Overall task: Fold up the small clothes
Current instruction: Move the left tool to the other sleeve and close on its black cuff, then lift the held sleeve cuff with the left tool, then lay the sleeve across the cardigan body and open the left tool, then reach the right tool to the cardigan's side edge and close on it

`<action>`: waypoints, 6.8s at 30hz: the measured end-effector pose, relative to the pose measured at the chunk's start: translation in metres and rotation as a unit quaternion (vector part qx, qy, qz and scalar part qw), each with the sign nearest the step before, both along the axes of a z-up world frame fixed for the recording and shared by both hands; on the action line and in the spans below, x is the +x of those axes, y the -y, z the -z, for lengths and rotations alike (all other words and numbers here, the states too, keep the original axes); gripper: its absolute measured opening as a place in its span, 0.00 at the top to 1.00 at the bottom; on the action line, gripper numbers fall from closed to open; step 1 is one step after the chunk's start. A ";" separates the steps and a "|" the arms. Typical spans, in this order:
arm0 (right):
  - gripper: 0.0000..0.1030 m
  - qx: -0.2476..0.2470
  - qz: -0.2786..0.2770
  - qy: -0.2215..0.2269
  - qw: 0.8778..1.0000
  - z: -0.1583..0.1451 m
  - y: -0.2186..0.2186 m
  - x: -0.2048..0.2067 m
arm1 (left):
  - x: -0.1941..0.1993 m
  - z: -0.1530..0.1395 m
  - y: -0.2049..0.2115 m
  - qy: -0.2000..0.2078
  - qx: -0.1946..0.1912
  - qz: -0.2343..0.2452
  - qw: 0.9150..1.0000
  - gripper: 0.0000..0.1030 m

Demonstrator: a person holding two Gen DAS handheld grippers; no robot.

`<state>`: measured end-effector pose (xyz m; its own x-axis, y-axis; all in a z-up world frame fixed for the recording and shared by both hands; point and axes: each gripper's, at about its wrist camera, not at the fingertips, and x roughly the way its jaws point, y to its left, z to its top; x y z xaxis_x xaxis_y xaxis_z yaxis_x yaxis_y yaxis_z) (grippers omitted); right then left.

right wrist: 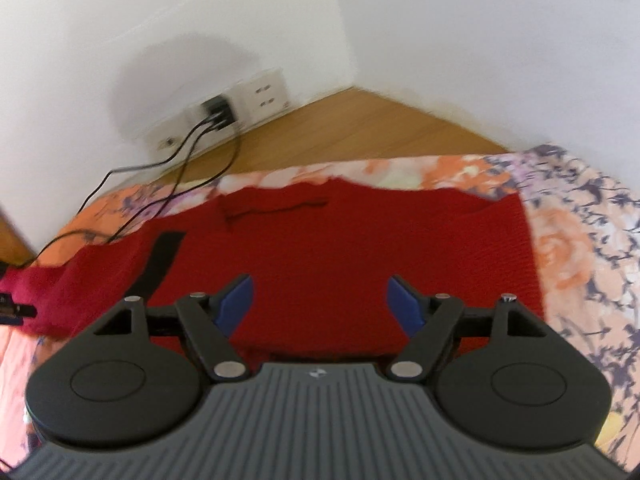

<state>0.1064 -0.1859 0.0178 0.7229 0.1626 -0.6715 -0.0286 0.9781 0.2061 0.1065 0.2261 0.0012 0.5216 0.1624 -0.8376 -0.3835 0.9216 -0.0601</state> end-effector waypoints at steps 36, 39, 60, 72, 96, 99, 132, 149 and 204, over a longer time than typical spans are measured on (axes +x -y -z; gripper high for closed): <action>0.21 -0.011 -0.018 -0.071 0.997 0.033 -0.072 0.002 | 0.017 0.024 -0.080 0.028 -0.025 -0.089 0.995 0.41; 0.21 -0.012 -0.016 -0.073 0.997 0.033 -0.073 0.003 | 0.017 0.024 -0.080 0.028 -0.025 -0.088 0.995 0.41; 0.21 -0.011 -0.013 -0.079 0.997 0.038 -0.078 -0.002 | 0.007 0.035 -0.100 0.061 -0.039 -0.141 0.987 0.34; 0.21 -0.009 0.003 -0.065 0.998 0.031 -0.069 -0.013 | 0.002 0.032 -0.086 0.105 0.007 -0.100 0.989 0.85; 0.21 0.020 0.045 -0.030 0.998 0.012 -0.018 -0.051 | -0.020 -0.073 0.013 0.253 -0.084 0.053 0.962 0.87; 0.21 0.021 0.054 -0.028 0.998 0.010 -0.007 -0.057 | -0.019 -0.072 0.038 0.251 -0.085 0.080 0.961 0.87; 0.17 0.031 0.075 -0.046 0.996 0.018 0.037 -0.080 | -0.003 0.018 0.178 0.091 -0.067 0.233 0.966 0.59; 0.15 0.053 0.021 -0.045 0.997 0.003 0.015 -0.063 | -0.022 0.006 0.163 0.061 -0.044 0.219 0.973 0.50; 0.75 0.072 -0.180 -0.130 0.972 0.024 -0.172 0.060 | -0.048 0.024 0.074 0.030 -0.047 0.091 0.994 0.50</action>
<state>0.1664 -0.0135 -0.0059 0.4112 0.4793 -0.7754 -0.2917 0.8751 0.3862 0.0585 0.1519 -0.0229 0.5853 -0.0177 -0.8106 -0.2029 0.9647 -0.1676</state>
